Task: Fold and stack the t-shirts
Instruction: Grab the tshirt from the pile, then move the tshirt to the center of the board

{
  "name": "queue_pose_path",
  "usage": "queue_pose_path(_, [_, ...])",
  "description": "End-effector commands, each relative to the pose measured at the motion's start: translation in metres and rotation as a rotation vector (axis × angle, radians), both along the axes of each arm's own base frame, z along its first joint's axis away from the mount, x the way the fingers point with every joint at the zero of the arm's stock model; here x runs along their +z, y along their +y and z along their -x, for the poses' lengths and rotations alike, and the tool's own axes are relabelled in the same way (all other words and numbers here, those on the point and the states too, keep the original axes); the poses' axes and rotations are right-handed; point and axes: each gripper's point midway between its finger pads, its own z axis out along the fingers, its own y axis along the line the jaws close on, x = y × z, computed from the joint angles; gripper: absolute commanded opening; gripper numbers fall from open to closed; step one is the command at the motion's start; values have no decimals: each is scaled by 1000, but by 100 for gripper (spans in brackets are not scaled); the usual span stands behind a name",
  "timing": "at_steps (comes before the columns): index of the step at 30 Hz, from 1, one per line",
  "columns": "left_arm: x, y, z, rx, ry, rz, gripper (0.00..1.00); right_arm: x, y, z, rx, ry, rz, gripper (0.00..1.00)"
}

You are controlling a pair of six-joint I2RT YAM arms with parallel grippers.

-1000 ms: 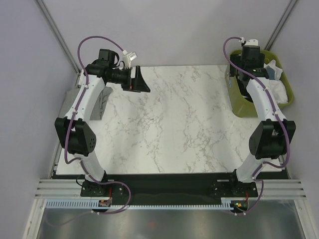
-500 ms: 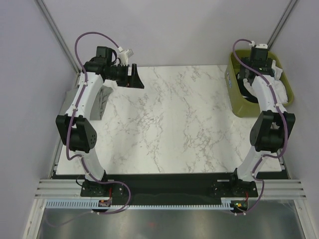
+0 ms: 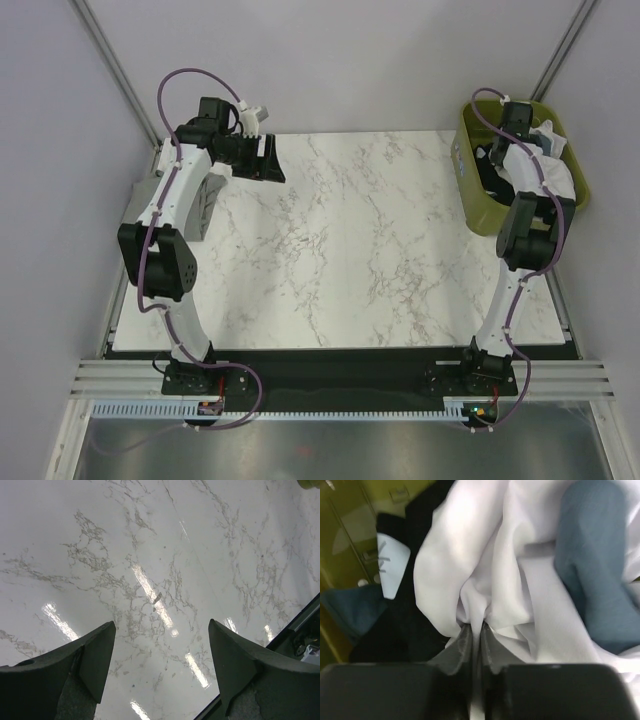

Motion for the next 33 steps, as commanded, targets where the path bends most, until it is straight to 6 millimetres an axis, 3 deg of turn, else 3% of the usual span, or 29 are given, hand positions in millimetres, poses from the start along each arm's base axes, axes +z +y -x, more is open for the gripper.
queue_pose_path(1, [-2, 7, -6, -5, -43, -51, 82, 55, 10, -21, 25, -155, -11, 5])
queue_pose_path(5, [2, 10, -9, -6, -69, -72, 82, 98, 20, -11, 43, -220, -3, 1])
queue_pose_path(6, [3, 10, -10, -5, -73, -72, 82, 122, 24, -6, 53, -259, 1, 0])
queue_pose_path(8, [11, 10, -13, 1, -93, -68, 82, 142, 28, 4, 58, -292, -9, 0])
queue_pose_path(9, [16, 9, -14, 12, -97, -59, 82, 170, 36, 11, 92, -345, -19, 0])
queue_pose_path(10, [23, 10, -17, 28, -115, -58, 83, 182, 41, 17, 112, -366, -24, 0])
queue_pose_path(11, [28, 10, -20, 39, -131, -55, 83, 212, 48, 26, 142, -425, -20, 0])
queue_pose_path(12, [33, 10, -21, 52, -139, -50, 83, 225, 54, 30, 177, -447, -21, 0])
queue_pose_path(14, [41, 15, -23, 95, -156, -63, 84, 260, 77, 35, 302, -523, -47, 0])
queue_pose_path(17, [47, 24, -15, 144, -157, -83, 94, 330, 122, 59, 490, -682, -78, 0])
queue_pose_path(19, [48, 24, -5, 156, -128, -46, 100, 361, 149, 70, 573, -748, -106, 0])
queue_pose_path(23, [58, 30, 10, 166, -94, 53, 99, 414, 228, 106, 761, -836, -193, 0])
queue_pose_path(24, [62, 30, 13, 171, -96, 66, 99, 424, 258, 116, 834, -850, -219, 0])
queue_pose_path(25, [61, 30, 15, 167, -90, 76, 99, 449, 270, 131, 871, -901, -212, 0])
queue_pose_path(27, [65, 28, 18, 160, -98, 87, 97, 466, 296, 153, 944, -932, -240, 0])
queue_pose_path(29, [66, 28, 19, 159, -109, 88, 96, 488, 303, 178, 969, -994, -265, 0])
queue_pose_path(33, [74, 32, 23, 164, -149, 75, 95, 479, 300, 197, 955, -975, -292, 0])
